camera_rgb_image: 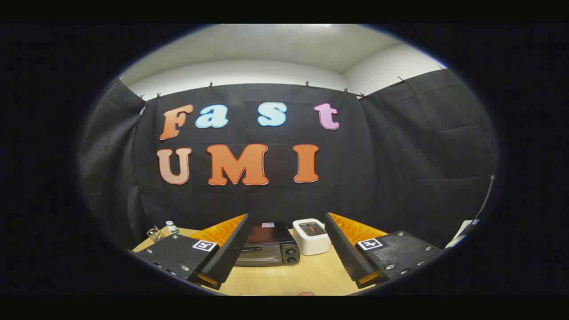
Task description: Open the toaster oven, put the food inside, and close the toaster oven door.
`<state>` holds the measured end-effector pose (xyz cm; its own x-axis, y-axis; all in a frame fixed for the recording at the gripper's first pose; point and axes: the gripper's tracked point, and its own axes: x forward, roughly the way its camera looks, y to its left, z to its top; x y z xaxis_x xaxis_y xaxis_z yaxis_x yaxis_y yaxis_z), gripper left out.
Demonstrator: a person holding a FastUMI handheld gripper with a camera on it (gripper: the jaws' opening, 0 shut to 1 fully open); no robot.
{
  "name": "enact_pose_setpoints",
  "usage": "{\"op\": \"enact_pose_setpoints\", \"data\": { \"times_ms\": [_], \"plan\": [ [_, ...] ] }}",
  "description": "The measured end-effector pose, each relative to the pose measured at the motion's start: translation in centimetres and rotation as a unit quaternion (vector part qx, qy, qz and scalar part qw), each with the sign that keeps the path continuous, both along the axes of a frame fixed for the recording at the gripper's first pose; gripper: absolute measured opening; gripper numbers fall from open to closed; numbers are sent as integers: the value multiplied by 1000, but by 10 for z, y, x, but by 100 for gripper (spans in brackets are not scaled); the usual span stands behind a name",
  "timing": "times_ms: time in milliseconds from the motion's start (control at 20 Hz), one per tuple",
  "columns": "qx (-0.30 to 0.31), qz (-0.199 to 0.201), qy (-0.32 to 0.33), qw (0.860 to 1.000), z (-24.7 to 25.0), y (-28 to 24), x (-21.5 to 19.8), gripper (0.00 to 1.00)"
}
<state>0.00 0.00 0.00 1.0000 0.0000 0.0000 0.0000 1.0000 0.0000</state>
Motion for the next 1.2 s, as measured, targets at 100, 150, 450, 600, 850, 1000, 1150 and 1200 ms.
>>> {"op": "enact_pose_setpoints", "data": {
  "times_ms": [100,150,450,600,850,1000,1150,1200],
  "plan": [
    [1,4,6,1000,-4,3,2,99],
    [1,5,10,1000,-7,5,3,99],
    [-2,10,17,1000,-12,11,7,99],
    [0,16,22,1000,-16,17,8,99],
    [-12,17,14,1000,-15,23,9,99],
    [-23,23,27,999,-24,31,12,99],
    [-19,38,37,998,-32,47,20,99],
    [-19,42,40,998,-36,54,25,99]
  ]
}}
